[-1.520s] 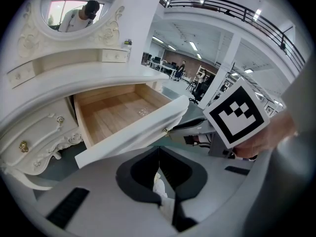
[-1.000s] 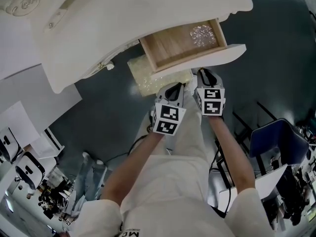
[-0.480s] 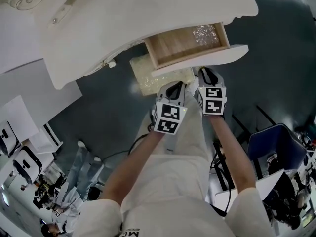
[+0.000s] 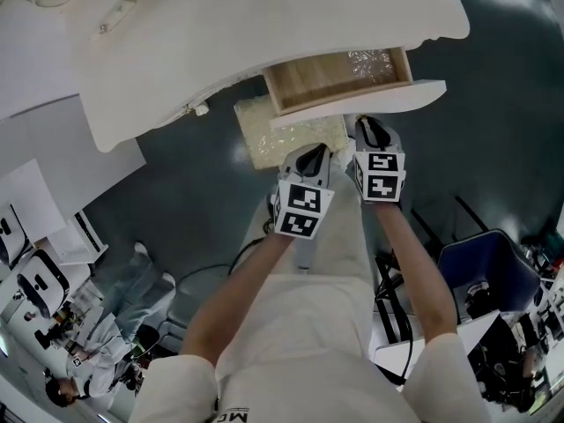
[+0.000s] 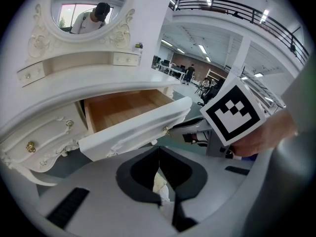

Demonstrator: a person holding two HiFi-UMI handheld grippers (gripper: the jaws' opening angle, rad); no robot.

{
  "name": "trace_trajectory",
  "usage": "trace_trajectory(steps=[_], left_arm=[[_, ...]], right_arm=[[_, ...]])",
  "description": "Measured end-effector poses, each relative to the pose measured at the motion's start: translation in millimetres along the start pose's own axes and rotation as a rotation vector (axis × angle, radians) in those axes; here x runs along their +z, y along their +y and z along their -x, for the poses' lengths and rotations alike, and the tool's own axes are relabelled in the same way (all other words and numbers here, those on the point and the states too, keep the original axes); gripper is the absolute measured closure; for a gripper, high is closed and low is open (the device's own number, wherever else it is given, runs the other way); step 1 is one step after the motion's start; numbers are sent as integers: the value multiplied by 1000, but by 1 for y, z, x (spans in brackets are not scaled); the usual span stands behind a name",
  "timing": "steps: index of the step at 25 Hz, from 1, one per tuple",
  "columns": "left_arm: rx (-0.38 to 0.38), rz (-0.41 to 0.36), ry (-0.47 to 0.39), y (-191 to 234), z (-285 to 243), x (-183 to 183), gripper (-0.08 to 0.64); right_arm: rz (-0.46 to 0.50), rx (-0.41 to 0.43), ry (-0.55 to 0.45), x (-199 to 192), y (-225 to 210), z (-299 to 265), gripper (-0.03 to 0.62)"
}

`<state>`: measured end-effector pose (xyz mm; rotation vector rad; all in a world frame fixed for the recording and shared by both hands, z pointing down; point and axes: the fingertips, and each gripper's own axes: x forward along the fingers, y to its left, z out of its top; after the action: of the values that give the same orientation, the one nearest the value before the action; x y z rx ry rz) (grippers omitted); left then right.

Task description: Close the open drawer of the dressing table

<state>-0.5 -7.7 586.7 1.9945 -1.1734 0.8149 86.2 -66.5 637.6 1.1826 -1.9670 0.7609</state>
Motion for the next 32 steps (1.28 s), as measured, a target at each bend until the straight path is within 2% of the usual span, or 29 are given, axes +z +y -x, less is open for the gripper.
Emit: trace_trajectory(steps=[3, 7, 13, 18, 32], left_arm=[[7, 5, -3, -6, -1, 3, 551], [12, 14, -3, 6, -8, 10, 551], [27, 8, -28, -28, -3, 23, 551], [31, 26, -16, 19, -17, 24, 551], [51, 32, -29, 37, -28, 39, 551]], right_arm=[[4, 1, -5, 4, -5, 4, 519], [15, -1, -3, 18, -1, -15, 537], [20, 10, -28, 23, -21, 9, 537], [24, 17, -21, 46, 0, -34, 537], [41, 18, -27, 70, -2, -55, 540]])
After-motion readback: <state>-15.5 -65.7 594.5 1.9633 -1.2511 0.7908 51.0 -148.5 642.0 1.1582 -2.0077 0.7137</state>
